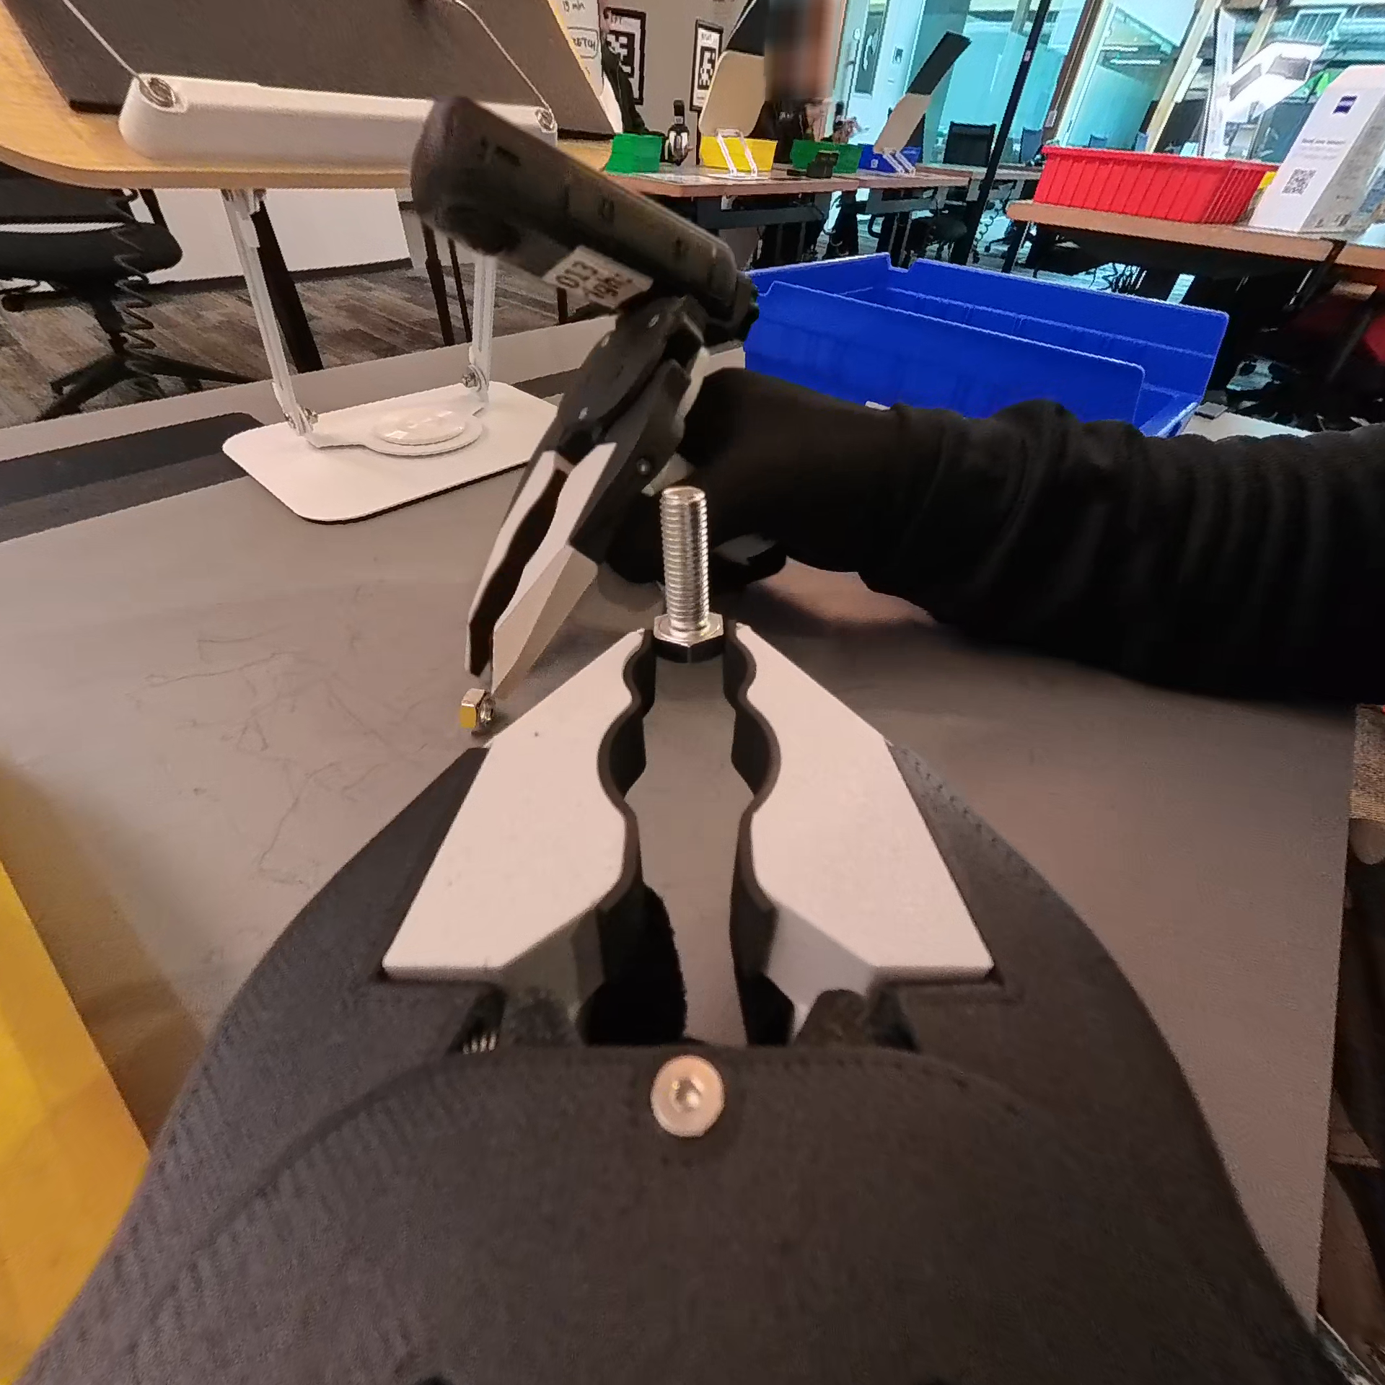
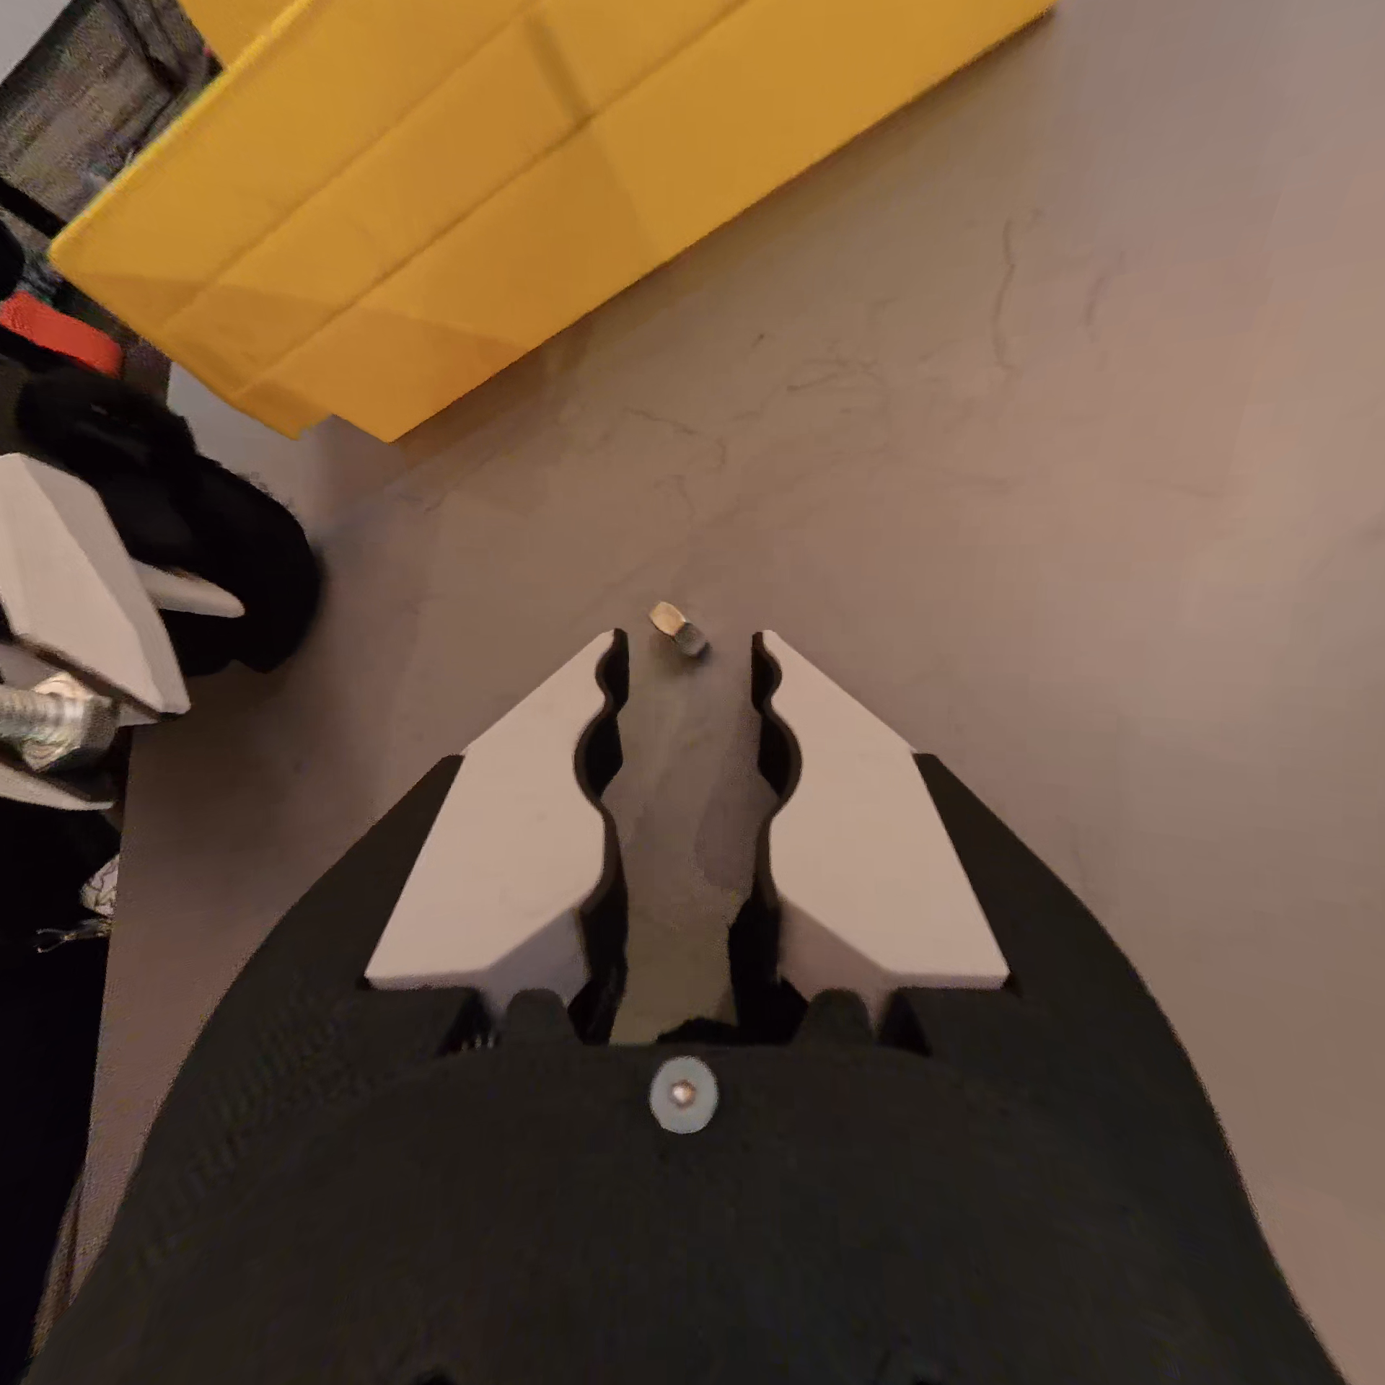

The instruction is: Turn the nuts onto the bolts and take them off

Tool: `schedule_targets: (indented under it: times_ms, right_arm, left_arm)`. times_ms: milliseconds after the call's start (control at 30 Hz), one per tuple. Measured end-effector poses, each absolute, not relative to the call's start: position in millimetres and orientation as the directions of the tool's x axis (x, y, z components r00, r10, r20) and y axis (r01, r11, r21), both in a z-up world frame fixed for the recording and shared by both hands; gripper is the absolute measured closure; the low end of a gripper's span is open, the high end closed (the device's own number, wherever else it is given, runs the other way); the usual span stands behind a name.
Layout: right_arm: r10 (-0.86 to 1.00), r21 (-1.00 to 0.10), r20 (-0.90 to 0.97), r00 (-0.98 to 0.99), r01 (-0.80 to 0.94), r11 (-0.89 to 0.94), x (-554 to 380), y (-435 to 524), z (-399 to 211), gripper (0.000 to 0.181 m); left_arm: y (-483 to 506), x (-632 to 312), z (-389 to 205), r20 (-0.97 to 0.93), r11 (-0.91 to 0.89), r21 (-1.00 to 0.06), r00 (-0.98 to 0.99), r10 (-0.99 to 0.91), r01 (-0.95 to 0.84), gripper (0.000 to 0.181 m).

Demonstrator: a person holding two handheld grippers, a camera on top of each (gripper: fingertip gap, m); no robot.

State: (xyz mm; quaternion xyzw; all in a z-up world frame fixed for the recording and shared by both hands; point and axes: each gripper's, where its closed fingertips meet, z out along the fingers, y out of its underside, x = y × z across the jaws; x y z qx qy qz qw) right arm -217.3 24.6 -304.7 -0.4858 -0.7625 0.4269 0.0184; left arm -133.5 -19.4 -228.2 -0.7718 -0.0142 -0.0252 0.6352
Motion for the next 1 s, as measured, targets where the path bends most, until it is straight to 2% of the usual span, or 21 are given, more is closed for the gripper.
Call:
schedule_targets:
  times_ms: [100,233,300,767,1000]
  right_arm:
    - [0.745,-0.709,-0.321,-0.585,0.67,0.22,-219,17,-299,0.146]
    - [0.735,-0.713,-0.292,-0.612,0.651,0.259,-222,11,-300,0.177]
    - [0.733,-0.708,-0.311,-0.604,0.662,0.245,-224,12,-301,0.181]
    - [0.694,-0.705,-0.336,-0.637,0.659,0.264,-215,11,-301,0.18]
    - [0.664,-0.701,-0.228,-0.712,0.594,0.396,-194,1,-307,0.181]
  left_arm:
    - [-19,-134,-228,0.058,-0.192,-0.98,0.998,-0.01,0.055,0.166]
    - [-19,-133,-228,0.058,-0.193,-0.98,0.998,-0.012,0.055,0.166]
    - [-19,-133,-228,0.059,-0.193,-0.98,0.998,-0.012,0.055,0.166]
    - [-19,-134,-229,0.065,-0.198,-0.978,0.998,-0.014,0.061,0.166]
    - [-19,-134,-229,0.063,-0.199,-0.978,0.998,-0.013,0.06,0.166]
